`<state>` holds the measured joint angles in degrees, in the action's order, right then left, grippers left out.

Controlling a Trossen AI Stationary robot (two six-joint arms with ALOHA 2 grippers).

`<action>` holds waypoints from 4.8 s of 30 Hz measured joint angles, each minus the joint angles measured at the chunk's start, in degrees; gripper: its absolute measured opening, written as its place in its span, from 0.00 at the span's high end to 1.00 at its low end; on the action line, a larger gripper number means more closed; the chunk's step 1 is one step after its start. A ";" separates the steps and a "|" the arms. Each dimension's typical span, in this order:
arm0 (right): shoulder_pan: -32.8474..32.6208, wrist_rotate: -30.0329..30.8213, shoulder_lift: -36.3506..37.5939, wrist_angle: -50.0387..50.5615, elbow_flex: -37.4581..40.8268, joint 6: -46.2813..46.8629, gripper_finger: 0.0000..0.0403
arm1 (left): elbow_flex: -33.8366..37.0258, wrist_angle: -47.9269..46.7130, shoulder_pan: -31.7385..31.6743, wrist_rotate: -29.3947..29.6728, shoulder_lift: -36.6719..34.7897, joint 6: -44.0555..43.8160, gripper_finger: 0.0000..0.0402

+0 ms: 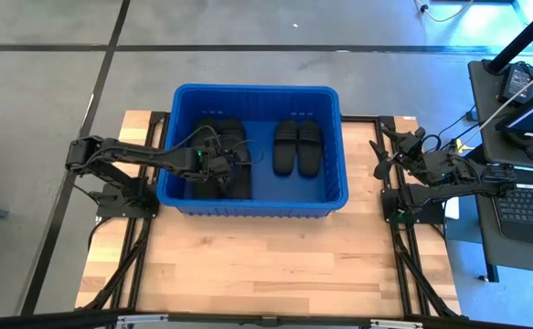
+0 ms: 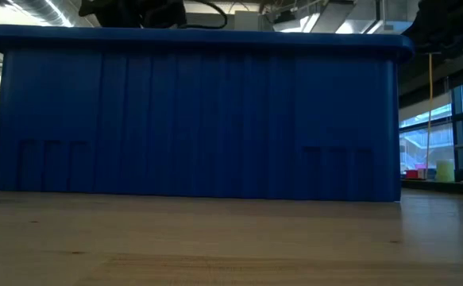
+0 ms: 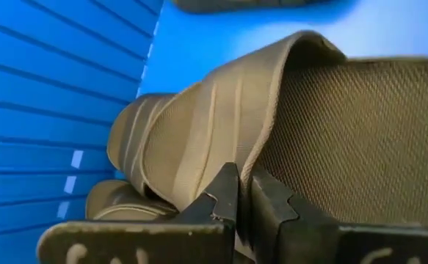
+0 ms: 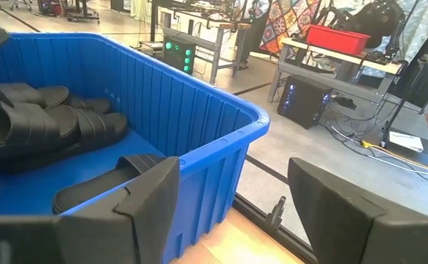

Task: Pick and place slides into bin
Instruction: Put the black slide into the blue organizer bin, then return to Home Position

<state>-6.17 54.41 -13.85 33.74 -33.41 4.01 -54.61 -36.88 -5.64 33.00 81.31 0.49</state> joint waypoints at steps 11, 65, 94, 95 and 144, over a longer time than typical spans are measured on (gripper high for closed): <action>0.02 0.02 0.00 0.00 0.00 -0.02 0.37 | 1.42 0.03 -0.06 0.27 0.03 -0.15 0.84; 0.01 0.02 0.00 -0.01 0.00 -0.04 0.37 | -3.22 -7.81 -1.98 -13.98 -0.12 1.16 0.55; 0.00 0.00 -0.02 0.00 0.02 -0.22 0.37 | -16.30 -6.41 -14.49 -31.31 -14.62 0.85 0.55; 0.00 0.00 0.00 -0.04 0.00 -0.22 0.37 | -14.83 -4.27 -15.59 -31.68 -16.90 0.18 0.55; 0.00 4.93 13.73 -11.85 5.93 -7.35 0.37 | 37.09 14.83 -20.34 4.13 -81.14 -6.47 0.55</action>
<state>-6.17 59.34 -0.12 21.89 -27.48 -3.34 -17.52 -22.05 -25.98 37.14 0.16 -5.98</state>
